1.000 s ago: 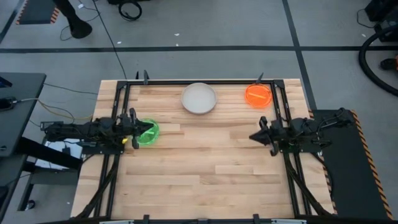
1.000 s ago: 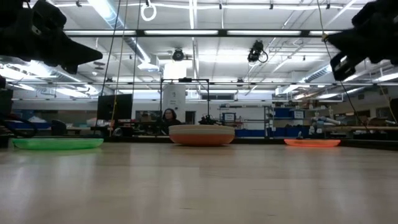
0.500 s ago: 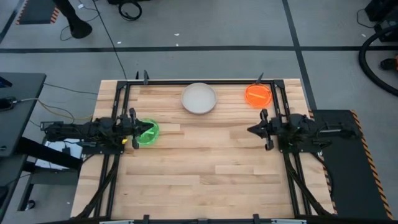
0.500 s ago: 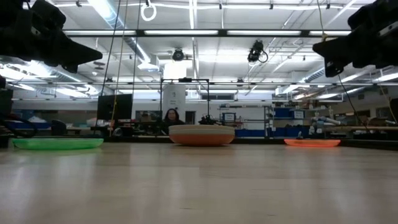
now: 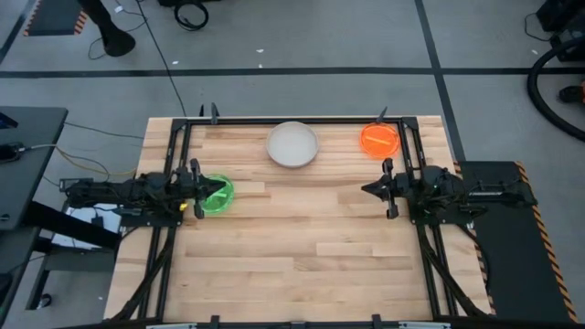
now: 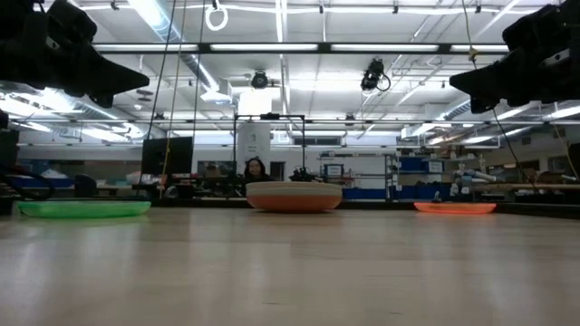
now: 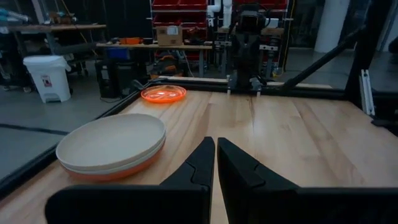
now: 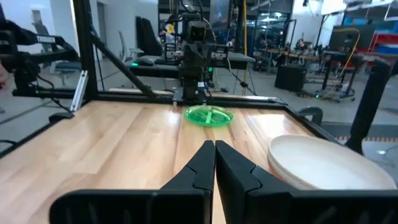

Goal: Stack plastic plates
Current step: Return to Home Position

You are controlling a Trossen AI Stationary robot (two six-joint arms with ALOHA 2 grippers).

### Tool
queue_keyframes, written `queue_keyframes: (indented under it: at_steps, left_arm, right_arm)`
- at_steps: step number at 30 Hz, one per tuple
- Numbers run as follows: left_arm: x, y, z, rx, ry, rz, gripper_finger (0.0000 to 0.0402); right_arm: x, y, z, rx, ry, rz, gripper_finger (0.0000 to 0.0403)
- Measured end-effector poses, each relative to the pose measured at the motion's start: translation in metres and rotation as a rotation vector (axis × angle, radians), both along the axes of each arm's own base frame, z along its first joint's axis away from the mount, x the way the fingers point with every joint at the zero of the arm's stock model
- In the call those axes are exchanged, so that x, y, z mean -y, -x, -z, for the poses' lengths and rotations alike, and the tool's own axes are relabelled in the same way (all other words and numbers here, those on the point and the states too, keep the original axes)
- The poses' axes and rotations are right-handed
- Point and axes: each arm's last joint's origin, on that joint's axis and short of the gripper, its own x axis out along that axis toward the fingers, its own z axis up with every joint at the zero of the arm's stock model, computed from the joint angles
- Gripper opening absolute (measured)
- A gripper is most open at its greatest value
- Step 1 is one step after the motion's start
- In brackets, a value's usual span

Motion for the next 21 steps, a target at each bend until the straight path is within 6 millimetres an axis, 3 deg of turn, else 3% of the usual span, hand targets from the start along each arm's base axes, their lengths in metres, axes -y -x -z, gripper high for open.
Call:
queue_keyframes:
  at_steps: [9,21]
  left_arm:
    - [0.0000,0.0000,0.0000,0.028,0.122,-0.004,0.0027]
    - [0.0002,0.0000,-0.0018,0.038,0.093,0.006,0.0027]
  right_arm:
    - [0.0000,0.0000,-0.0019,0.020,-0.002,0.000,0.0023]
    - [0.0000,0.0000,-0.0019,0.020,-0.002,0.001,0.0023]
